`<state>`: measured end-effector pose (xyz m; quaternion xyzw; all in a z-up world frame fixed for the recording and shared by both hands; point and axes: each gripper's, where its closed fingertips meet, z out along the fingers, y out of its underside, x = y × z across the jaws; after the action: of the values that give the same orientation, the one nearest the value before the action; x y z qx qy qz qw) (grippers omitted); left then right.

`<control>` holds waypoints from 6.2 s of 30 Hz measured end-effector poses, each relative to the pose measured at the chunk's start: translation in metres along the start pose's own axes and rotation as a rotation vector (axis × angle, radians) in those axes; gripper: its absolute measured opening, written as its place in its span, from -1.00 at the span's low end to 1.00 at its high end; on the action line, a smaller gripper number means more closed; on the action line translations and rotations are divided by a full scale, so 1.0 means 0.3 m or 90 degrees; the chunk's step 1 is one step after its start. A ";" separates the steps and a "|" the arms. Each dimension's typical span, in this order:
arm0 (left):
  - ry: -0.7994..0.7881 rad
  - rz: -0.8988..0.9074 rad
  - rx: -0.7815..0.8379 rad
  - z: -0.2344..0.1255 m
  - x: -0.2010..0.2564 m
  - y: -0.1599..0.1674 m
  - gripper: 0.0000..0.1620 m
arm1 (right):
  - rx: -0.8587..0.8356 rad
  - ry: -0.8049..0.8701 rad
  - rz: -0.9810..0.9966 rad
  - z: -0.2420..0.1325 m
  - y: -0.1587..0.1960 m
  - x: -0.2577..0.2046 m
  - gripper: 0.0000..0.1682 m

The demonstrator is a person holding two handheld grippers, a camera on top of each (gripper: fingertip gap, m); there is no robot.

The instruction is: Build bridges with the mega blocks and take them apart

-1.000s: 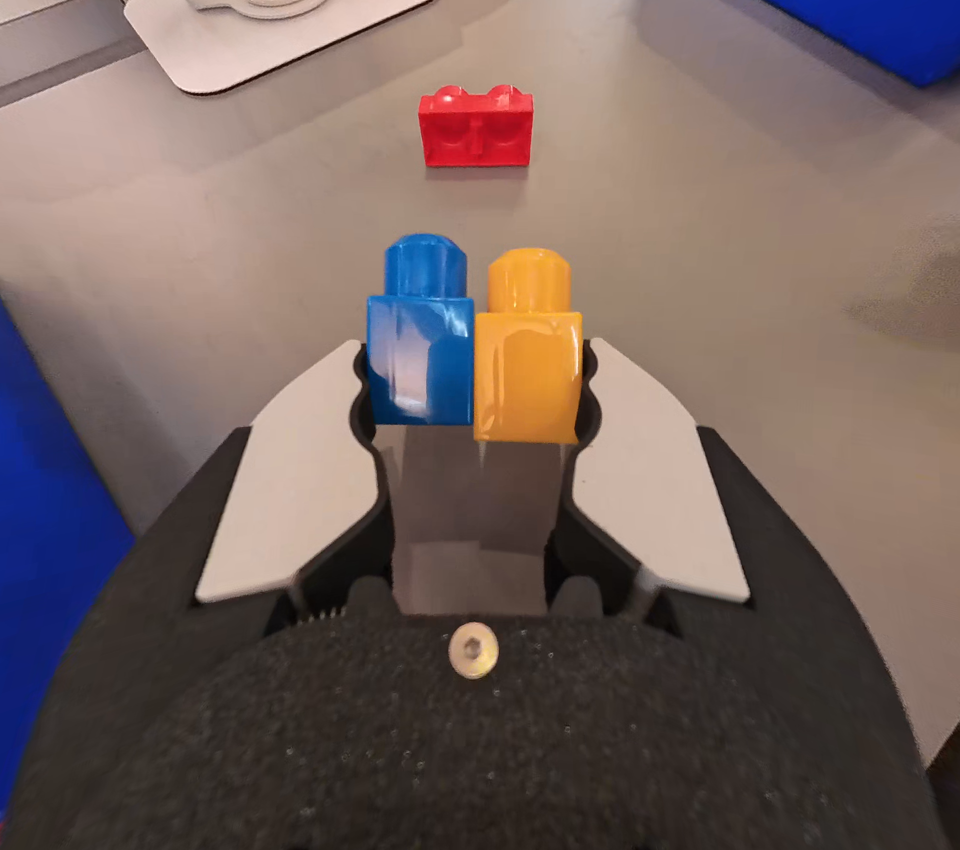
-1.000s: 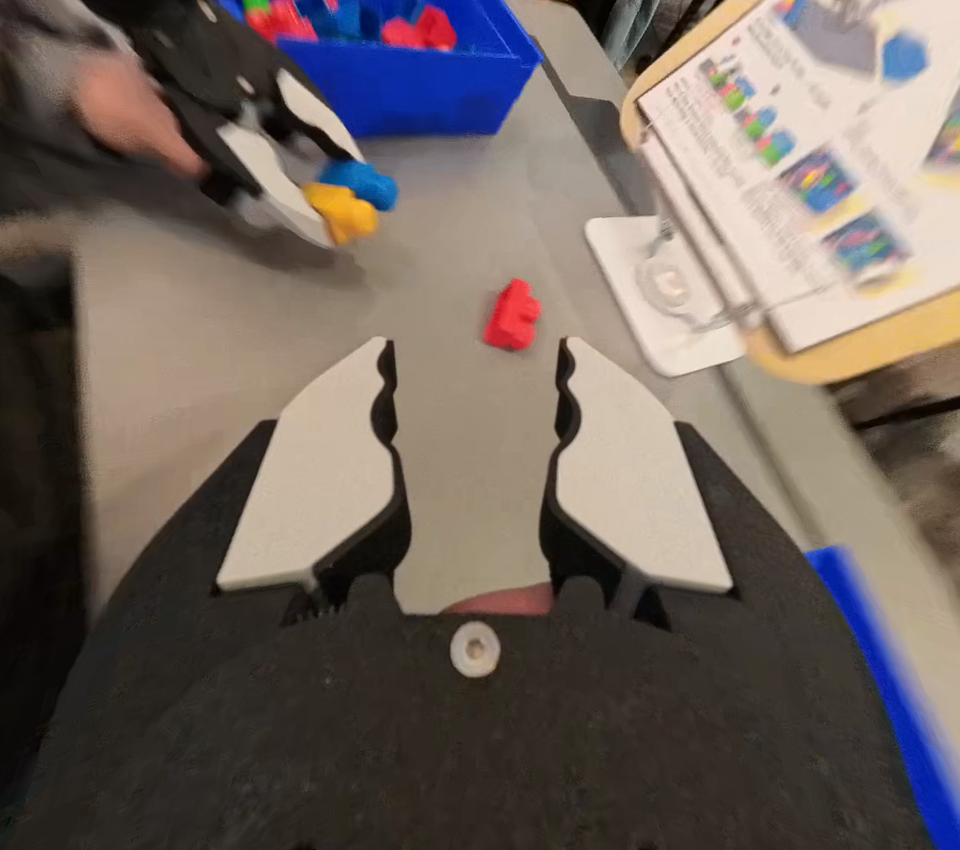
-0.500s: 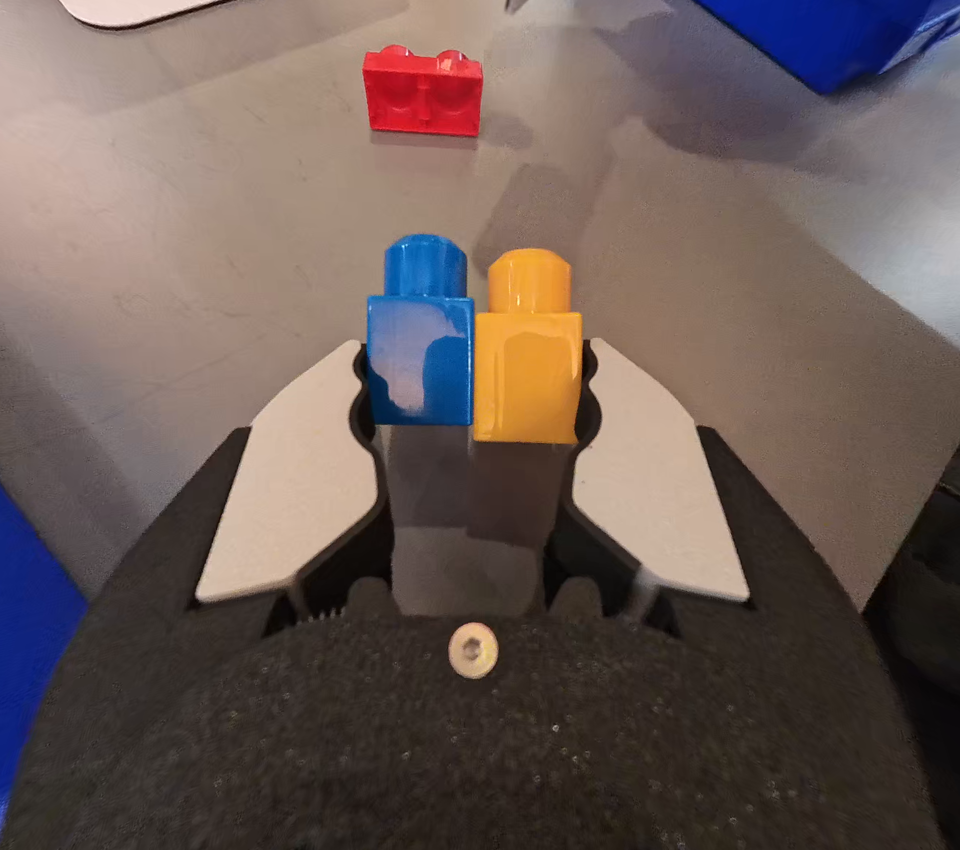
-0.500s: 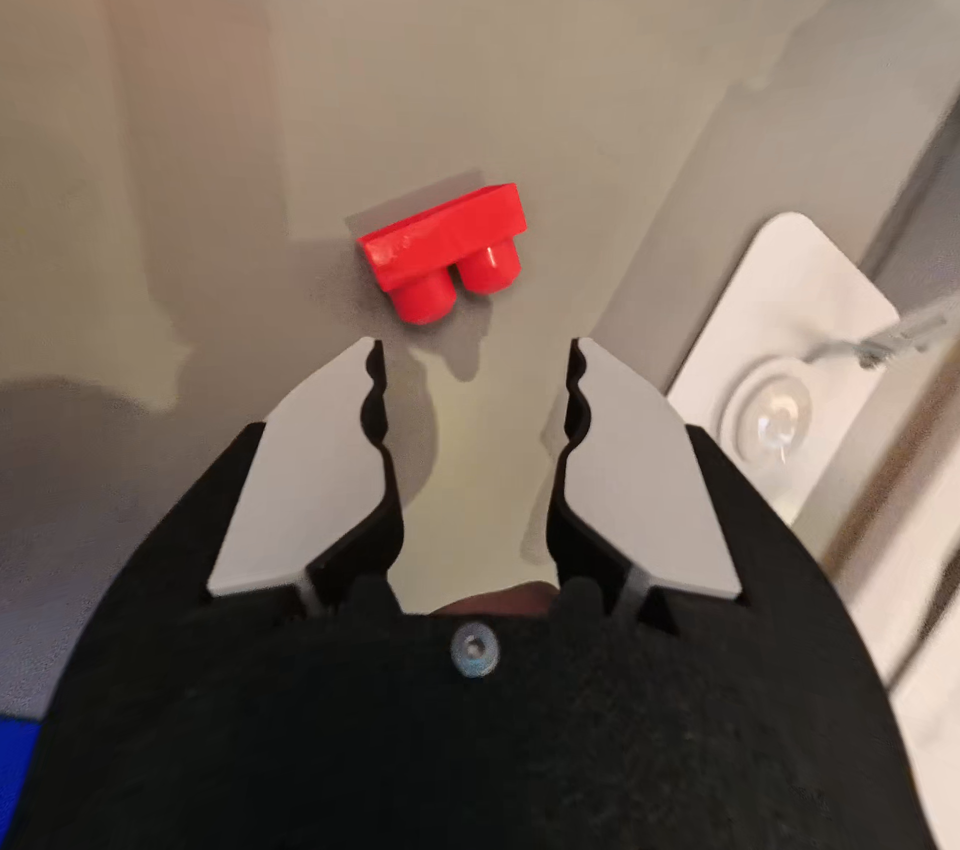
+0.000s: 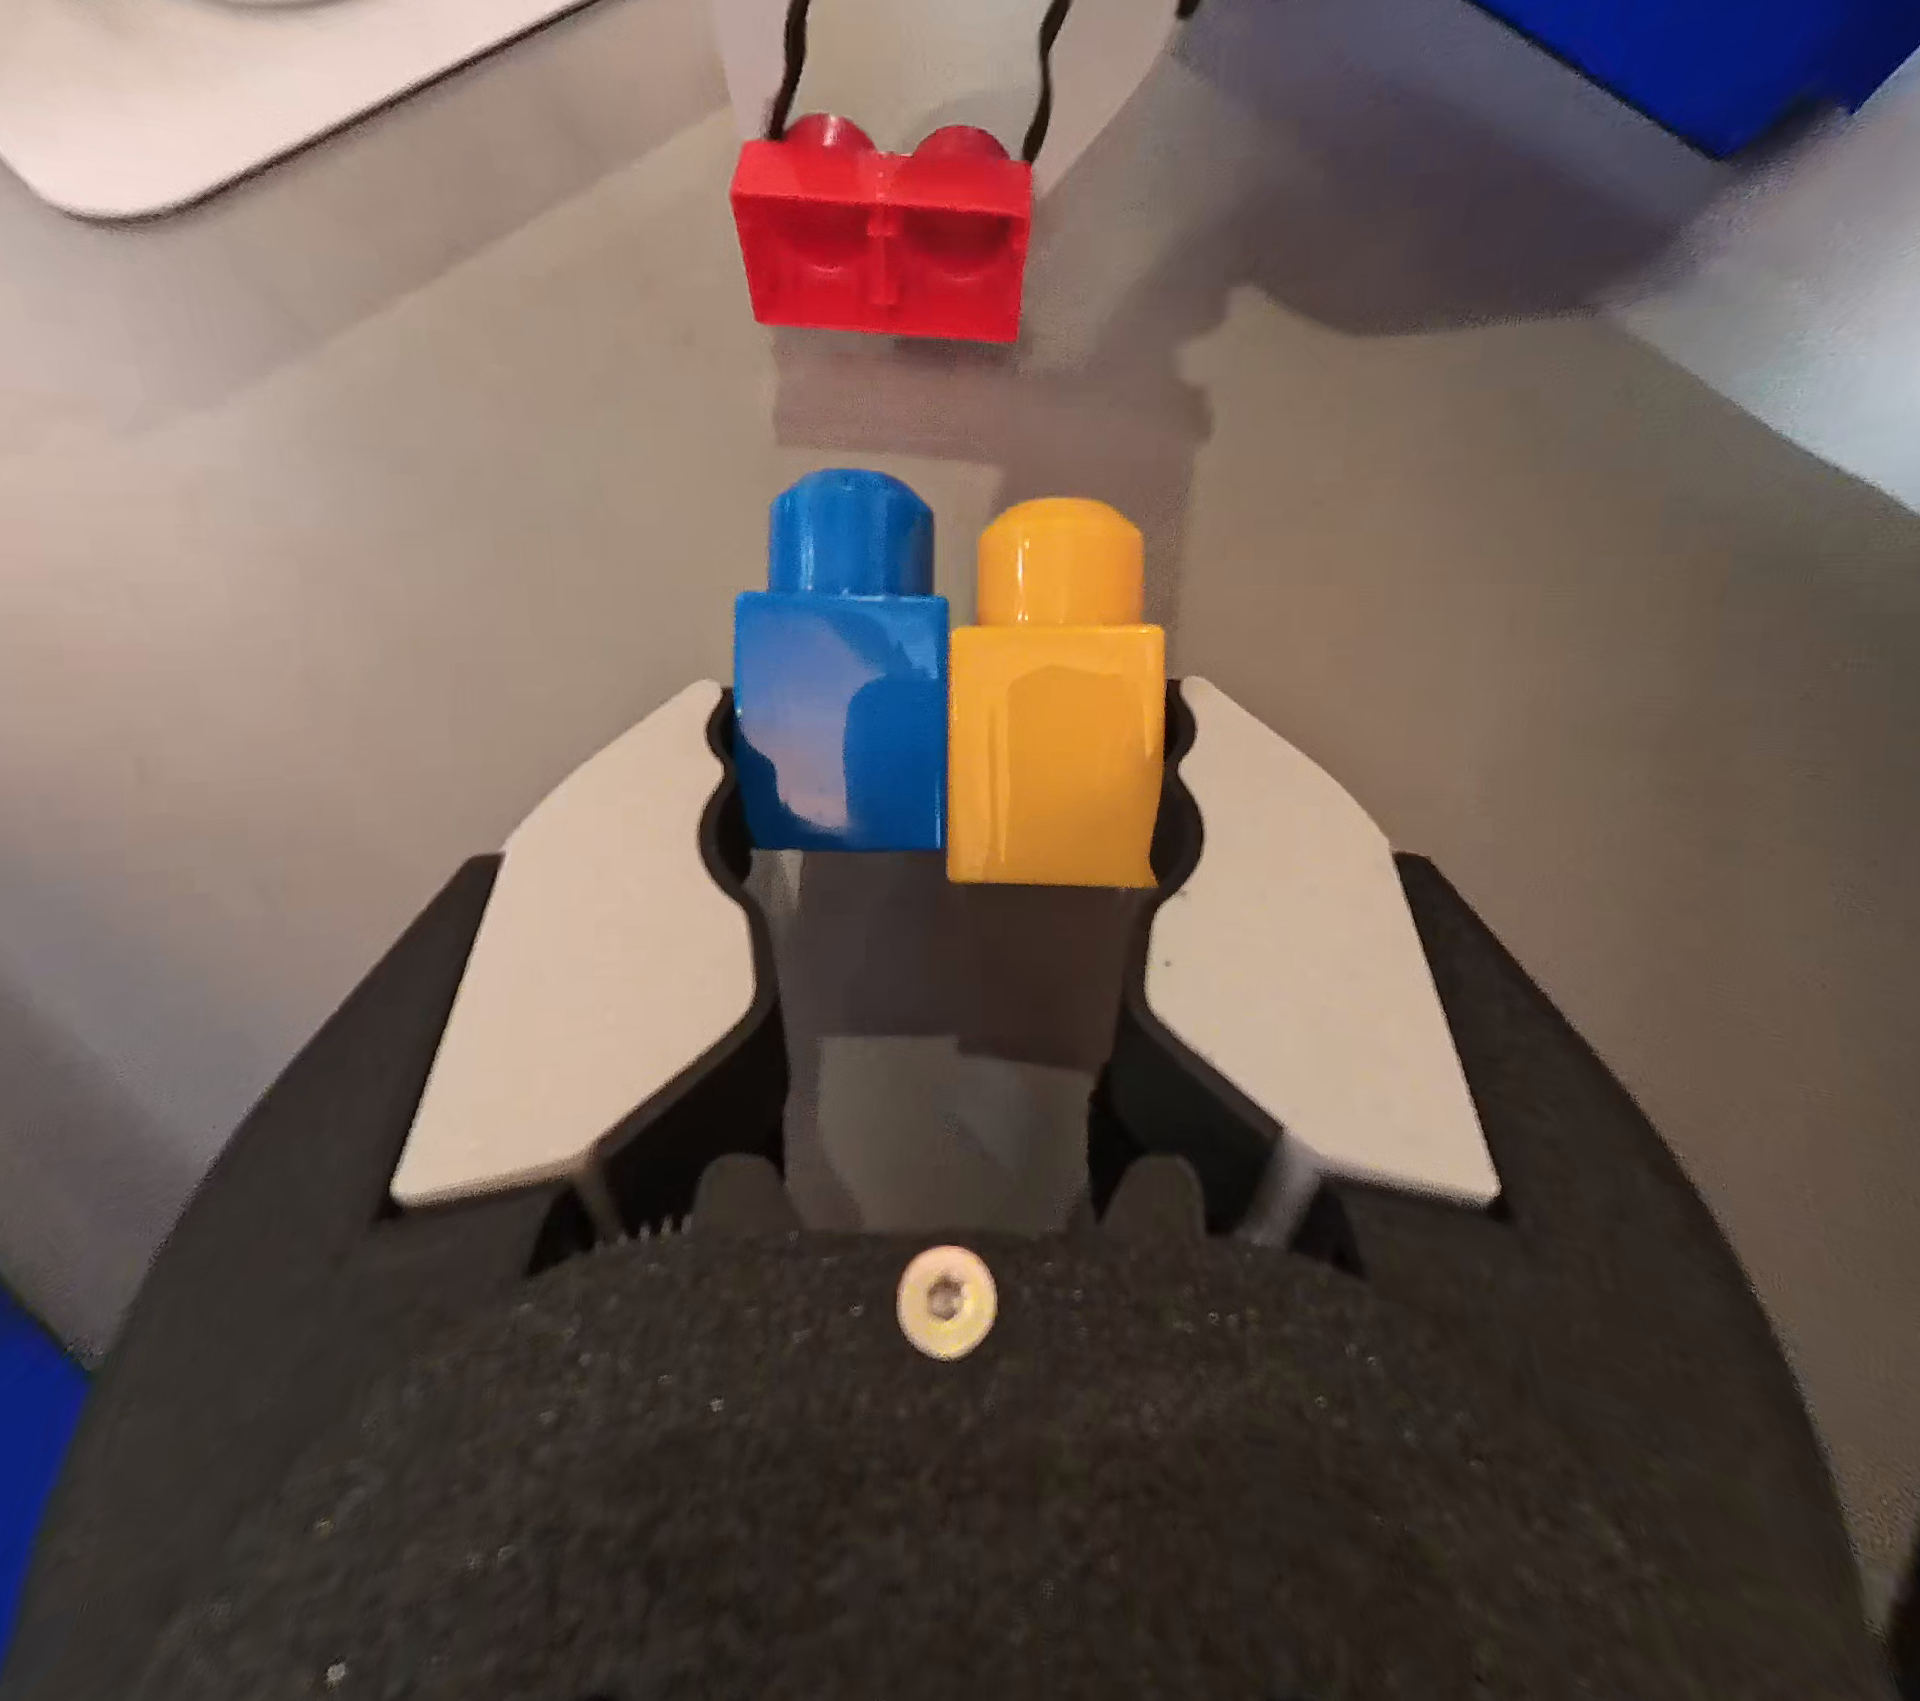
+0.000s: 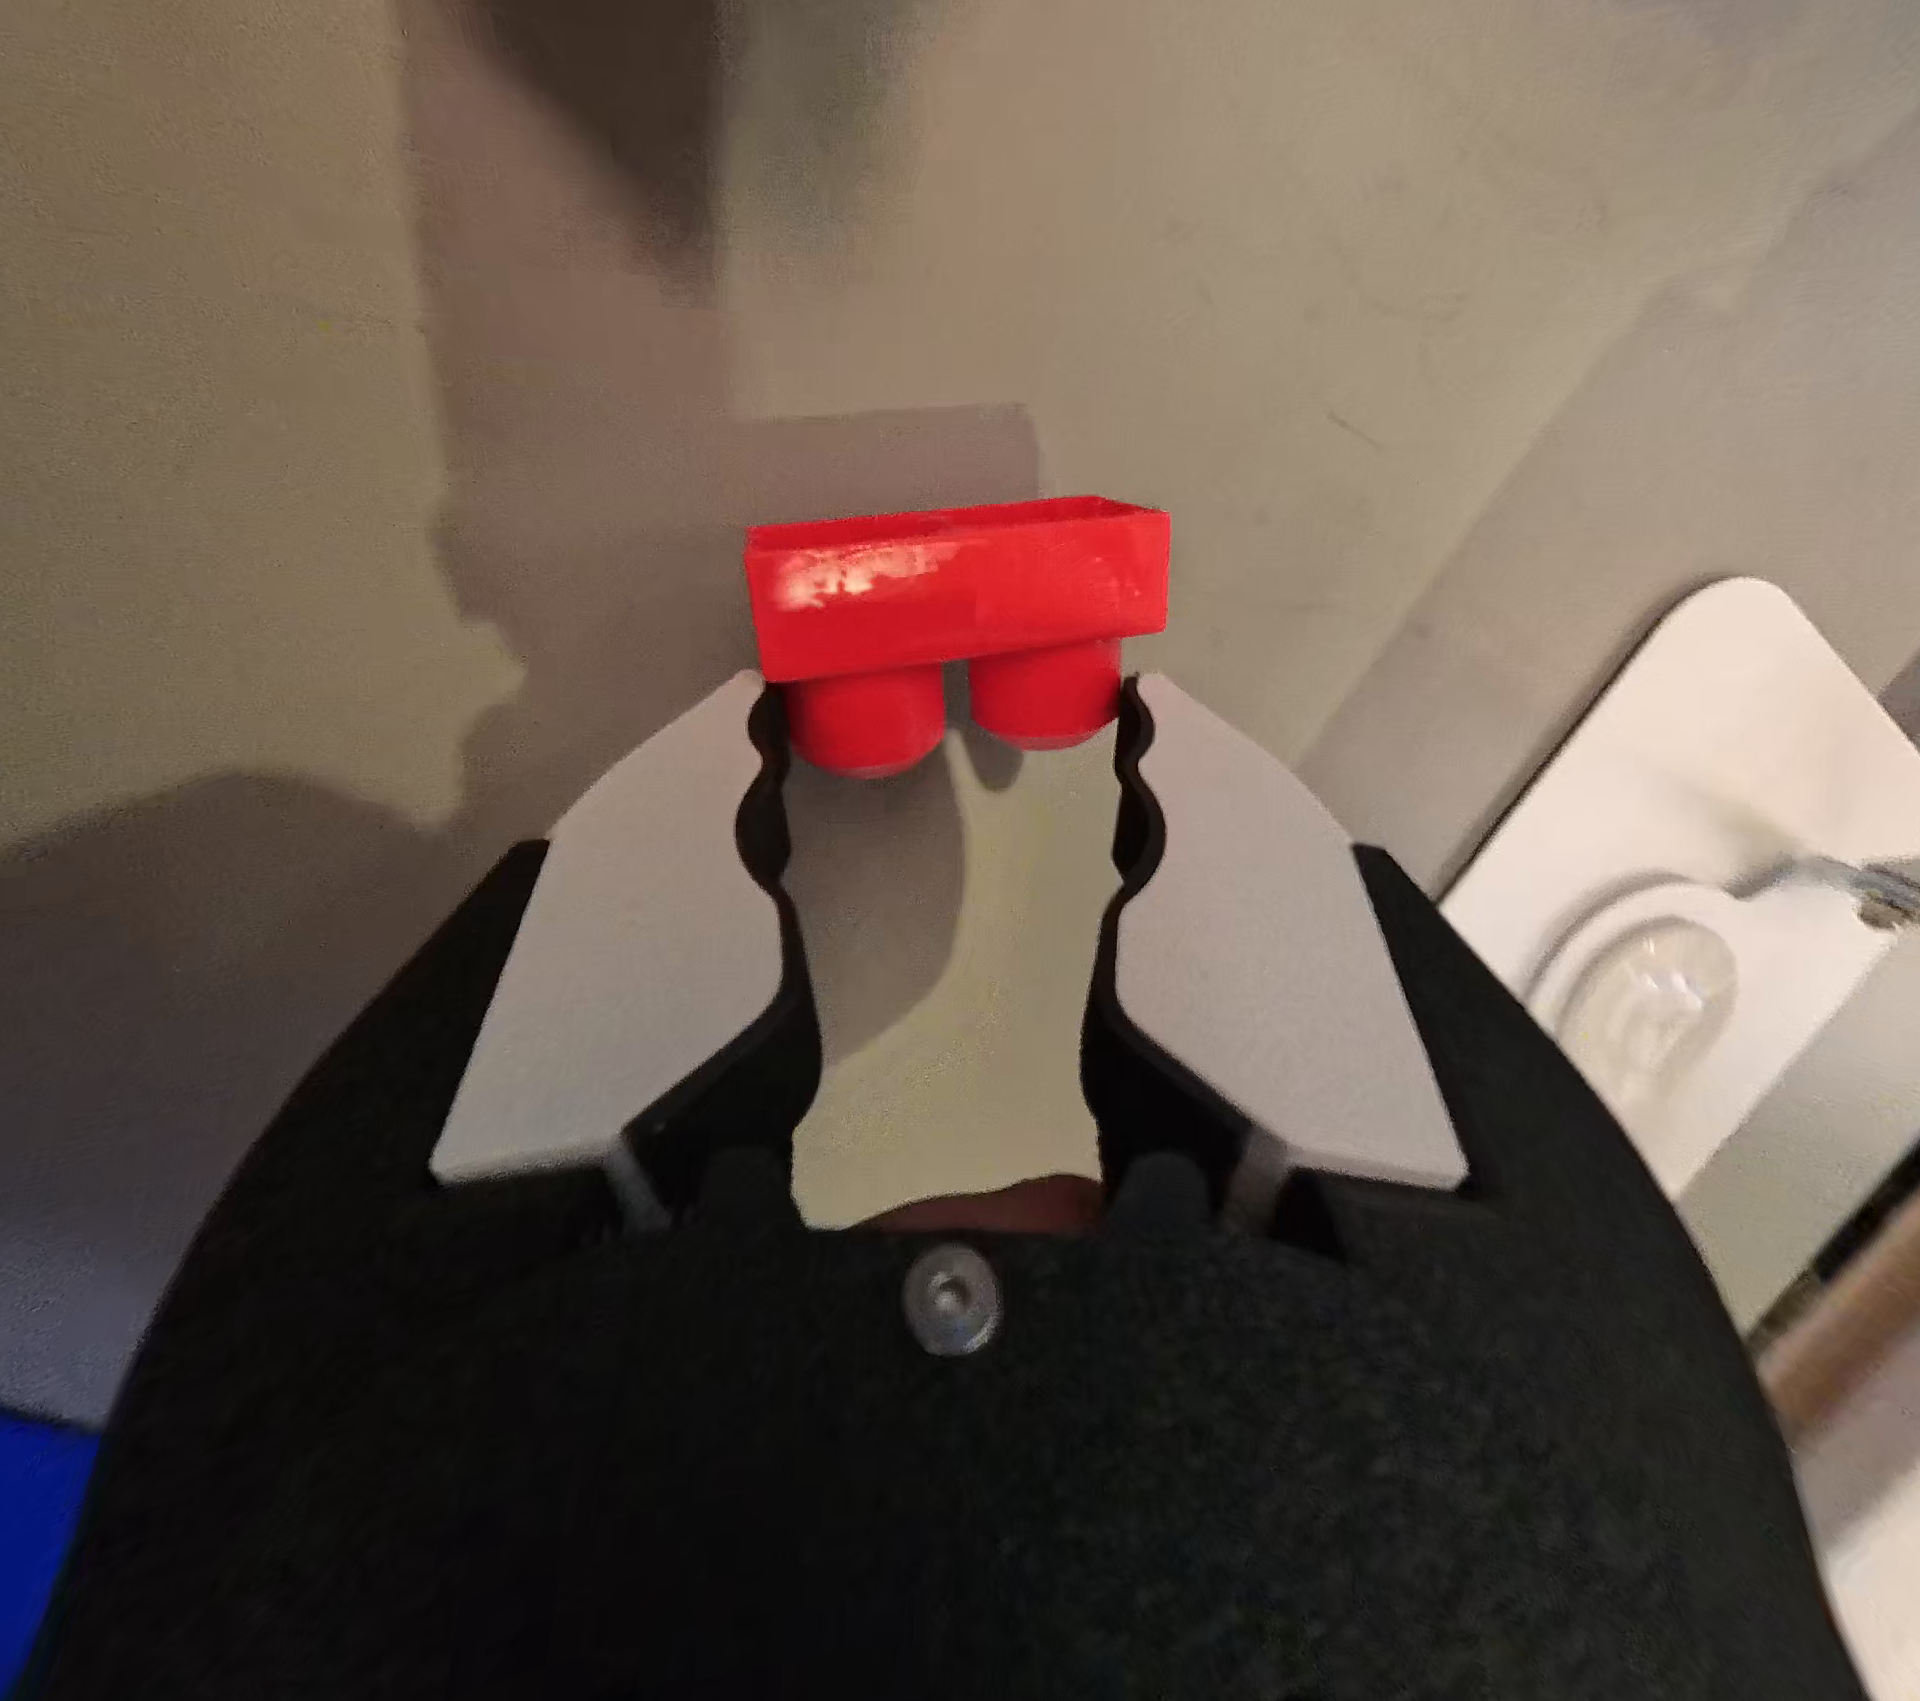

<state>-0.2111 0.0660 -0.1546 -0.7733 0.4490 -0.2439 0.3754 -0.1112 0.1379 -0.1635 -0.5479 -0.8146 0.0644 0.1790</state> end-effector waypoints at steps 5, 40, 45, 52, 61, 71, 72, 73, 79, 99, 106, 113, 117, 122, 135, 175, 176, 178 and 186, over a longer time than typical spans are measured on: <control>0.025 0.047 0.016 0.081 -0.010 -0.099 -0.07 | -0.032 0.058 0.014 -0.147 -0.014 -0.028 -0.28; 0.136 0.109 0.198 0.129 0.120 -0.334 -0.09 | -0.239 0.069 0.016 -0.263 -0.079 -0.126 -0.31; 0.144 0.103 0.191 0.129 0.116 -0.319 -0.09 | -0.206 0.083 0.010 -0.255 -0.106 -0.128 -0.34; 0.150 0.091 0.181 0.141 0.107 -0.313 -0.09 | -0.181 0.088 0.007 -0.240 -0.108 -0.126 -0.39; 0.093 0.109 0.270 0.009 0.044 -0.359 -0.09 | -0.027 0.160 0.285 -0.402 -0.035 -0.101 -0.31; 0.134 0.156 0.402 -0.168 0.147 -0.471 -0.09 | 0.938 -0.322 1.041 -0.529 -0.278 -0.068 -0.06; 0.136 0.160 0.405 -0.173 0.155 -0.474 -0.09 | 0.960 -0.348 1.041 -0.507 -0.292 -0.067 0.05; 0.136 0.162 0.412 -0.180 0.161 -0.477 -0.08 | 1.006 -0.388 1.031 -0.503 -0.305 -0.063 0.05; 0.155 0.160 0.426 -0.191 0.175 -0.473 -0.08 | 1.177 -0.570 0.902 -0.496 -0.401 -0.055 0.10; 0.171 0.222 0.375 -0.074 0.213 -0.434 -0.08 | 1.245 -0.685 0.749 -0.461 -0.402 -0.077 0.23; 0.187 0.243 0.316 -0.006 0.206 -0.392 -0.09 | 1.209 -0.602 0.782 -0.406 -0.362 -0.083 0.21; 0.167 0.263 0.271 0.044 0.197 -0.361 -0.08 | 1.173 -0.476 0.837 -0.364 -0.339 -0.073 0.20; 0.156 0.267 0.256 0.058 0.190 -0.351 -0.08 | 1.165 -0.481 0.853 -0.350 -0.331 -0.068 0.19; 0.140 0.270 0.278 0.026 0.185 -0.359 -0.08 | 1.168 -0.480 0.846 -0.355 -0.346 -0.078 0.19; 0.133 0.261 0.279 0.021 0.177 -0.335 -0.09 | 1.092 -0.595 0.820 -0.317 -0.387 -0.158 0.22; 0.151 0.272 0.294 0.033 0.230 -0.326 -0.08 | 1.112 -0.580 0.796 -0.348 -0.379 -0.169 0.27; 0.156 0.276 0.297 0.031 0.240 -0.326 -0.08 | 1.087 -0.572 0.789 -0.337 -0.393 -0.180 0.26; 0.156 0.279 0.300 0.031 0.249 -0.327 -0.08 | 1.082 -0.589 0.780 -0.337 -0.395 -0.190 0.24; 0.147 0.303 0.307 0.038 0.250 -0.320 -0.08 | 1.039 -0.541 0.754 -0.326 -0.397 -0.198 0.23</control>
<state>-0.1181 0.0346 -0.0815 -0.5034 0.5856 -0.3341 0.5404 -0.1596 0.0280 -0.0500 -0.5023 -0.1292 0.8445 0.1335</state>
